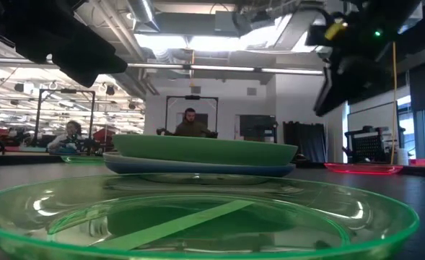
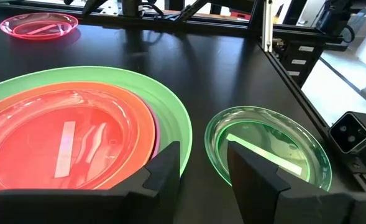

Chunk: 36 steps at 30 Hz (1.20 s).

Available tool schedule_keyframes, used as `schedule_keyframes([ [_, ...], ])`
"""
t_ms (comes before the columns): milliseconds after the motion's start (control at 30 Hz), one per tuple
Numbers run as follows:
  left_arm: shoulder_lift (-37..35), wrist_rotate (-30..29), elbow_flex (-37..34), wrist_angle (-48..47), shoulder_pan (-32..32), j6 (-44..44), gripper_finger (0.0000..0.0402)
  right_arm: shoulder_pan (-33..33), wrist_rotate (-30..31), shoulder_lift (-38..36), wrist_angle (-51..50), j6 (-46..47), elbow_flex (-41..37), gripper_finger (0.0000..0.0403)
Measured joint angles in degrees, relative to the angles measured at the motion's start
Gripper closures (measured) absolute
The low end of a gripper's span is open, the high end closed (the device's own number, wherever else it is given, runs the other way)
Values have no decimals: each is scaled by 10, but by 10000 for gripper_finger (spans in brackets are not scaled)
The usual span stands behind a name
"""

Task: Stack plastic plates
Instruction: Stack the light pink plate on top of the light pink plate

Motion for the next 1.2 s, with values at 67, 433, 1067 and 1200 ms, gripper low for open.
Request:
schedule_keyframes([
  [67,0,0,0,0,0,0,274,-1,7,0,-38,28,0,281],
  [433,0,-3,0,0,0,0,274,-122,-52,-1,-84,49,-8,281],
  [1067,0,-12,0,0,0,2,274,-352,-106,0,113,-52,-179,281],
  [1200,0,-12,0,0,0,2,274,-365,-106,0,156,-69,-199,281],
])
